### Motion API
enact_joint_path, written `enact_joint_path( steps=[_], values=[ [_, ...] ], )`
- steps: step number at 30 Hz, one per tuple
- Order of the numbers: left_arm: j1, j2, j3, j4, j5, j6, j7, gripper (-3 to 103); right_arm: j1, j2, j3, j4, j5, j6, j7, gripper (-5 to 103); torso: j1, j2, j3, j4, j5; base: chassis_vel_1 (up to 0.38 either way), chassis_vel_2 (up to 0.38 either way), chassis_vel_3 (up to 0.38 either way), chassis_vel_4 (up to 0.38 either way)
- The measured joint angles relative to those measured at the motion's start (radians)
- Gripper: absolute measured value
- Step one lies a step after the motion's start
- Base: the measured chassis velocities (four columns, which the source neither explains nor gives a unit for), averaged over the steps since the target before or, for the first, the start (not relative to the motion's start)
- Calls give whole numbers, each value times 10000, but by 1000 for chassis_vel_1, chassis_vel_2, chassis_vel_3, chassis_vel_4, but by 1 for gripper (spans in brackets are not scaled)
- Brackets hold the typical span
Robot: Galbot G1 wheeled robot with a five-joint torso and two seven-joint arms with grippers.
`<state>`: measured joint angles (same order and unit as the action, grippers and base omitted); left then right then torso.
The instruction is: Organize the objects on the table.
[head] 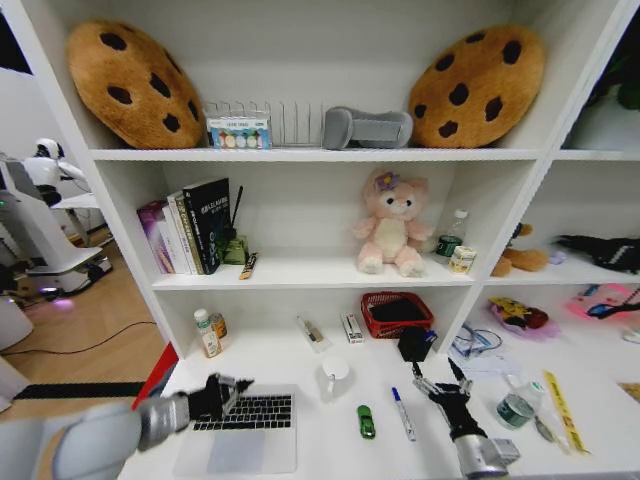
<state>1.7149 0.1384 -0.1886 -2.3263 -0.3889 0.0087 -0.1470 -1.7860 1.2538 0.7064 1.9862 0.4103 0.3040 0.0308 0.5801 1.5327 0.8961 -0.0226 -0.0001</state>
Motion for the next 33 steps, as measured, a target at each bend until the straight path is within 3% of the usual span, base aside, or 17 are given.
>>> enact_joint_path(
  steps=[4, 10, 16, 18, 19, 20, 22, 23, 25, 26, 27, 28, 29, 30, 31, 33],
  values=[
    [-18, -335, 1294, 328, 1205, -262, 70, 0, -98, 193, 37, 54, -157, 24, 71, 100, -1, 0, -1, 2, 0, 0, 0, 0, 0],
    [110, -599, 1442, 511, 1470, -252, 247, 0, -96, 231, -7, 33, -242, 24, 101, 100, -1, 0, 0, 1, 0, 0, 0, 0, 0],
    [166, -854, 1196, 658, 1366, -277, 48, 14, -107, 221, -18, -5, -249, 24, 106, 100, -1, 0, 0, 1, 2, 0, 0, 0, 0],
    [362, -1655, -192, 681, 198, -382, -755, 30, -160, 147, 18, -36, -183, 25, 108, 100, -1, 0, 0, -1, 2, 0, 0, 0, 0],
    [362, -1655, -192, 681, 198, -382, -755, 30, -160, 147, 18, -36, -183, 25, 108, 100, -1, 0, 0, -1, 2, 0, 0, 0, 0],
    [356, -2141, -714, 681, -297, -360, -926, 30, -156, 119, 19, -33, -148, 11, 108, 100, 0, 0, 0, -2, 2, 0, 0, 0, 0],
    [13, -3806, -1705, 611, -2003, 81, -1253, 46, -77, -18, -22, -18, -64, -171, 122, 100, 0, 0, 0, -1, 2, 0, 0, 0, 0],
    [13, -3806, -1705, 611, -2003, 81, -1253, 46, -77, -18, -22, -18, -64, -171, 122, 100, 0, 0, 0, -1, 2, 0, 0, 0, 0],
    [17, -4822, -2215, 600, -2505, 203, -1312, 52, -73, -90, -28, -17, -23, -235, 135, 100, 0, 0, 0, -1, 3, 0, 0, 0, 0],
    [17, -4822, -2215, 600, -2505, 203, -1312, 52, -73, -90, -28, -17, -23, -235, 135, 100, 0, 0, 0, -1, 3, 0, 0, 0, 0],
    [128, -5591, -2591, 605, -2786, 262, -1311, 62, -77, -177, -30, -17, 19, -287, 146, 100, 0, 0, 0, -1, 0, 0, 0, 0, 0],
    [273, -6123, -2869, 645, -2910, 258, -1255, 62, -89, -257, -32, -16, 42, -329, 154, 100, 0, 0, 0, 0, 0, 0, 0, 0, 0],
    [502, -6685, -3198, 735, -3017, 217, -1103, 74, -85, -346, -28, 11, 52, -379, 172, 100, 0, 0, 0, 0, 1, 0, 0, 0, 0],
    [502, -6685, -3198, 735, -3017, 217, -1103, 74, -85, -346, -28, 11, 52, -379, 172, 100, 0, 0, 0, 0, 1, 0, 0, 0, 0],
    [669, -7111, -3505, 859, -3100, 175, -922, 74, -80, -410, -11, 56, 69, -414, 198, 100, -1, 0, 0, 1, 1, 0, 0, 0, 0],
    [736, -7690, -4075, 1144, -3334, 109, -688, 85, -118, -577, 83, 159, 152, -462, 229, 100, -1, 0, 0, 3, 1, 0, 0, 0, 0]
  ],
)
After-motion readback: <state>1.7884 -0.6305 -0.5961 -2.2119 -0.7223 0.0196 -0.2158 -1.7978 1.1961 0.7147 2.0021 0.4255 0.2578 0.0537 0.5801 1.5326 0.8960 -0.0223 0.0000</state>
